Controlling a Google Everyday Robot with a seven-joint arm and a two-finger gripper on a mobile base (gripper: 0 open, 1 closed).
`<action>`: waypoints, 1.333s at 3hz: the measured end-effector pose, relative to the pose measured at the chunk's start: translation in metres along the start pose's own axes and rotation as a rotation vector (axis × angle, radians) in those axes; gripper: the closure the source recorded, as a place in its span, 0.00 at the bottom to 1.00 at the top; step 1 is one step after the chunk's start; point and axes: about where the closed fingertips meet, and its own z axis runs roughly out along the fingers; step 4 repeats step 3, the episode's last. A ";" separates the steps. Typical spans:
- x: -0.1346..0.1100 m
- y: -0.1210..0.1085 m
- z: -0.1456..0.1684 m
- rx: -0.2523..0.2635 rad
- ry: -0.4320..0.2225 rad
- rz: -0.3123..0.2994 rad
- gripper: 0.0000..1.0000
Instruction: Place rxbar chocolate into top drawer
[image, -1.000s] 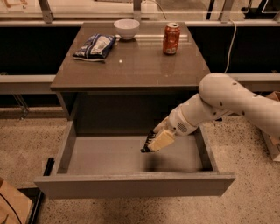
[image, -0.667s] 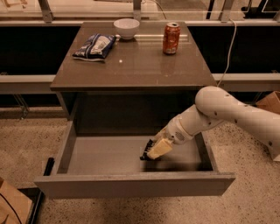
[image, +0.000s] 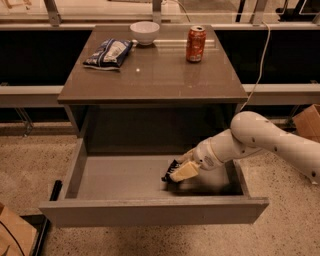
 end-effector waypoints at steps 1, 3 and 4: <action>0.000 0.002 0.003 -0.006 0.005 -0.002 0.04; 0.000 0.002 0.003 -0.008 0.005 -0.002 0.00; 0.000 0.002 0.003 -0.008 0.005 -0.002 0.00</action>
Offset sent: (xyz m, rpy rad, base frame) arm -0.0008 0.0016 -0.0010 -0.0012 0.0028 0.0044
